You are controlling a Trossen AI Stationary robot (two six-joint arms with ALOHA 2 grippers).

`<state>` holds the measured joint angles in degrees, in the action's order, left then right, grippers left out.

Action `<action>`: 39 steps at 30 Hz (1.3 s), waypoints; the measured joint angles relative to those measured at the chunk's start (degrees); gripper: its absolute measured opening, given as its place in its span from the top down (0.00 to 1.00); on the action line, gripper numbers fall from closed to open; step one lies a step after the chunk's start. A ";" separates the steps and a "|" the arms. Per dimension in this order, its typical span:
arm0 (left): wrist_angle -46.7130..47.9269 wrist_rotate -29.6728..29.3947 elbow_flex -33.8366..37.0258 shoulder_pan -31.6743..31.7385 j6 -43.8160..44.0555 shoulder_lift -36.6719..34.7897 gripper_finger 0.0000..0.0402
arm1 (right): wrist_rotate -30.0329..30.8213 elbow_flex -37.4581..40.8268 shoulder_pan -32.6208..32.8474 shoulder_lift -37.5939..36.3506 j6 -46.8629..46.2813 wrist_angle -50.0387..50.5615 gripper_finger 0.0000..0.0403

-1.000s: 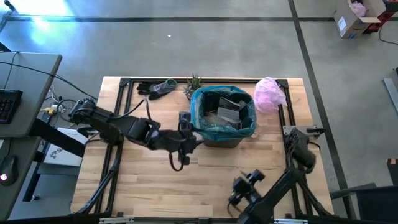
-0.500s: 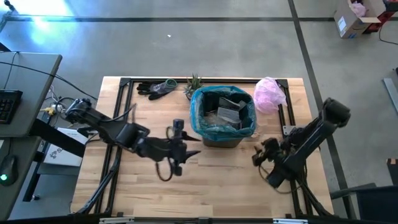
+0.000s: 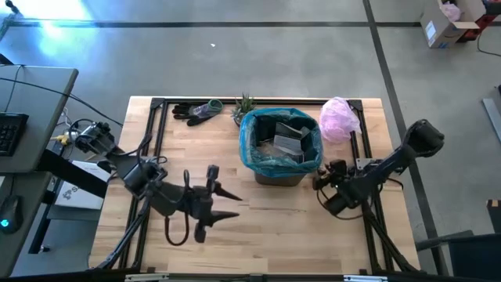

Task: Place trash/remove bag and relplace
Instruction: Put the transparent plastic into the trash bin

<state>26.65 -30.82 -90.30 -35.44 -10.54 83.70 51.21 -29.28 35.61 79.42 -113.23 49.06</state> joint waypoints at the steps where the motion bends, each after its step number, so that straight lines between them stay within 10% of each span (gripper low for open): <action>1: 0.21 -0.24 0.00 -0.36 0.16 0.00 0.61 | 0.69 0.00 -1.21 -0.02 1.26 -0.60 0.56; 16: 2.96 -2.83 0.00 -2.32 3.08 0.00 0.61 | -2.14 -0.26 -10.90 -0.02 48.94 -49.56 0.56; 39: 7.01 -2.73 0.04 -4.02 7.40 0.40 0.61 | -17.50 -1.66 -7.93 11.90 62.21 -50.10 0.56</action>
<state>33.66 -33.55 -90.26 -39.46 -3.14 84.10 33.71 -30.94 27.68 91.32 -51.02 -1.03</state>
